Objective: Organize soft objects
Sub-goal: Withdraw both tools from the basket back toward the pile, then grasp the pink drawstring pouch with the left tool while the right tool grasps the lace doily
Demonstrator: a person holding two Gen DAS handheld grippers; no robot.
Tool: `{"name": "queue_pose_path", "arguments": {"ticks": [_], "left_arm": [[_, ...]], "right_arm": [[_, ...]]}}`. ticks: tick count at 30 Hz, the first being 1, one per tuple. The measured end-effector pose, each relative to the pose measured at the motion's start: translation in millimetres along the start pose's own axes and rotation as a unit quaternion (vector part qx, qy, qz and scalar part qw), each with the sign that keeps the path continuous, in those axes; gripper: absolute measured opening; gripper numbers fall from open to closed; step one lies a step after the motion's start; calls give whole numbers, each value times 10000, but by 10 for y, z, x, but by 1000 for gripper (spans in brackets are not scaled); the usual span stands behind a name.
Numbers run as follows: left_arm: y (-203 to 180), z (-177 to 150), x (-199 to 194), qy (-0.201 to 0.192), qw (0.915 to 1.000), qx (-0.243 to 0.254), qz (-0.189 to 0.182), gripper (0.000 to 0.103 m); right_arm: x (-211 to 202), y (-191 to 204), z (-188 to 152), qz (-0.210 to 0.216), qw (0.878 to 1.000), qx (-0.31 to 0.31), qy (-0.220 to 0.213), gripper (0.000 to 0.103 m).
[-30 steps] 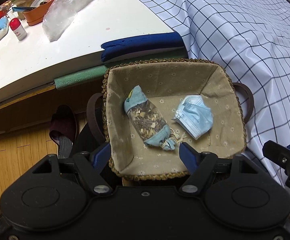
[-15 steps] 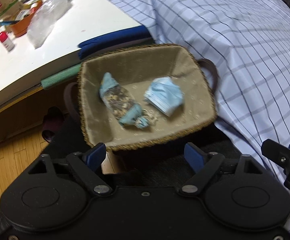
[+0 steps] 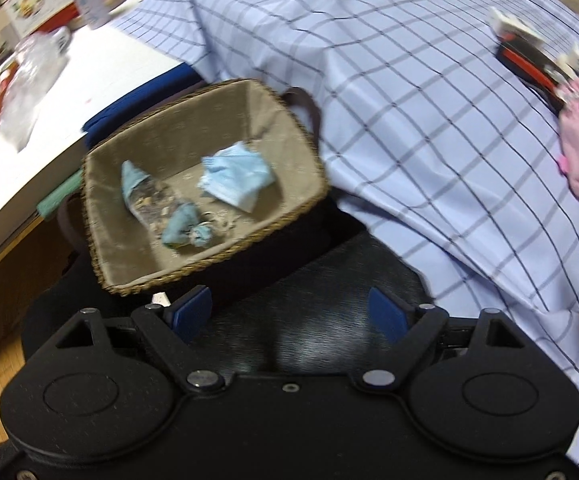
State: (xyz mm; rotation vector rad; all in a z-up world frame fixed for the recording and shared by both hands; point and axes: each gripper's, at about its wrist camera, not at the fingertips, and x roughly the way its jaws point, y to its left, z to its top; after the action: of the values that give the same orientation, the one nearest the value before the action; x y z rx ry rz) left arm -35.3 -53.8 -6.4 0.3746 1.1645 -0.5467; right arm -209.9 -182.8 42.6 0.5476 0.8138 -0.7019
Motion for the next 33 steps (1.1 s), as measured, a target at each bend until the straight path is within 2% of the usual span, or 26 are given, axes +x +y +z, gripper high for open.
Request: {"name": "queue_pose_path", "arguments": {"ticks": [7, 15, 21, 27, 31, 32, 33], "left_arm": [[-337, -17, -38, -34, 9987, 489, -103, 83], [-654, 34, -62, -29, 9960, 874, -197, 83], [-797, 72, -52, -30, 9945, 1024, -205, 83], [-856, 82, -10, -3, 9941, 1071, -161, 83], [-879, 131, -18, -55, 9941, 1062, -195, 83], [-894, 148, -24, -79, 9940, 1073, -189, 83], [-914, 168, -29, -107, 9938, 1091, -182, 83]], "right_arm": [[-77, -592, 93, -440, 9960, 753, -215, 84], [-53, -990, 217, -519, 9904, 1258, -229, 86], [67, -1051, 228, -493, 9893, 1368, -108, 86], [292, -947, 301, -385, 9924, 1167, 16, 86], [444, -902, 310, -598, 9927, 1044, 58, 87], [479, -914, 306, -625, 9923, 1062, 115, 86], [504, -931, 300, -611, 9919, 1100, 175, 77]]}}
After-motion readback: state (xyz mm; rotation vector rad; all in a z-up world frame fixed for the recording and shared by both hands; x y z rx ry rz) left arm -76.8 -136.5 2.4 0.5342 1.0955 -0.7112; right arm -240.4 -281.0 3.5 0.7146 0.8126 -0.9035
